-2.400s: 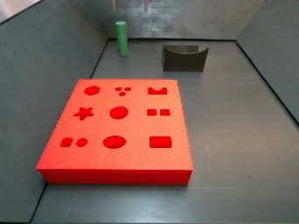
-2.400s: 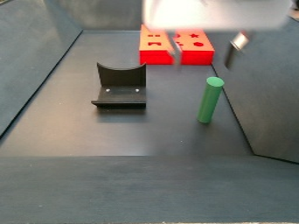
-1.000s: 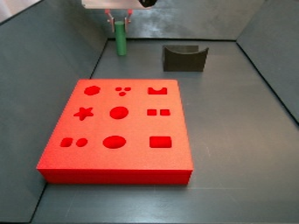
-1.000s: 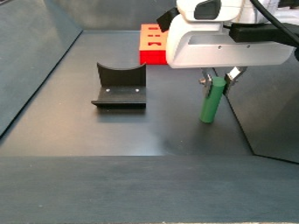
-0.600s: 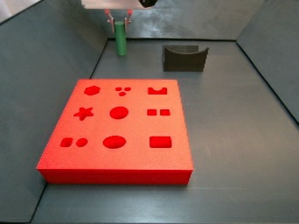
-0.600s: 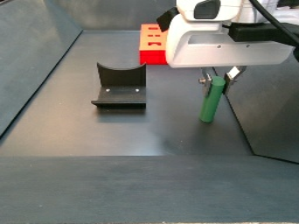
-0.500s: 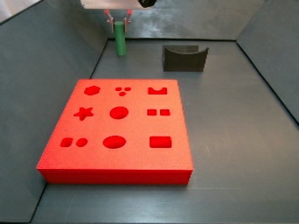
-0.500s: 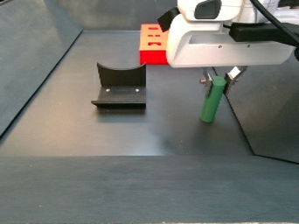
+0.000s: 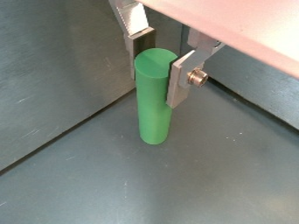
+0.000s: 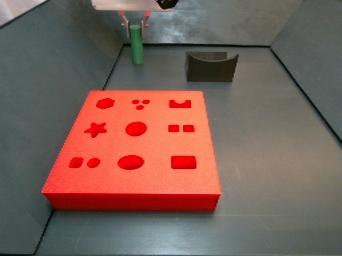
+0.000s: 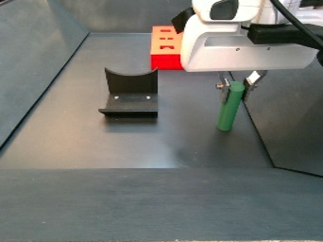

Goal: Pick up the round object. Move up. Move to above the board. Insert the round object.
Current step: Pick up the round object, then move up, then move to above the board.

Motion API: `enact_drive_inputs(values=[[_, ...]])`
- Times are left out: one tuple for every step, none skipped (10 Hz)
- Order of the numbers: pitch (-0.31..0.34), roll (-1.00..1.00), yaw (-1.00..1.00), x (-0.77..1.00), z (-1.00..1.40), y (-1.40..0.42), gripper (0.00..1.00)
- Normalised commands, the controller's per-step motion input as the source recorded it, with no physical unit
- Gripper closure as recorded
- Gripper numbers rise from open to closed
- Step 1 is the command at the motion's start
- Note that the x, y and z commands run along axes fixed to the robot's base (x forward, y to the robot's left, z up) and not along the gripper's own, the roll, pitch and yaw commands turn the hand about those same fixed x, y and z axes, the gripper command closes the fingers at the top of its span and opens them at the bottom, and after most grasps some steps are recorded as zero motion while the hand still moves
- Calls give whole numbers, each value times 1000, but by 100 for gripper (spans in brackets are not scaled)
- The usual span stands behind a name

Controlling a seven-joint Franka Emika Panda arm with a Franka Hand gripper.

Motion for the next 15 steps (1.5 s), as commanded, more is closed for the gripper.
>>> enact_drive_inputs(values=[[0,0,0,0,0,0,100],[0,0,0,0,833,0,100],[25,-19,6,-27,818,-44,100],[48,-20,10,-57,691,-40,100],[51,-12,10,-37,563,-25,100],[52,-6,9,-28,463,-16,100],[52,11,7,-18,188,-1,100],[106,-49,-23,-20,1000,27,100],[108,-41,-26,-17,1000,30,100],[105,-31,-29,-18,1000,31,100],[99,-21,-30,-15,1000,32,100],[97,-15,-29,-14,1000,33,100],[92,-5,-30,-12,1000,35,100],[89,3,-27,-11,1000,37,100],[89,7,-24,-11,1000,39,100]])
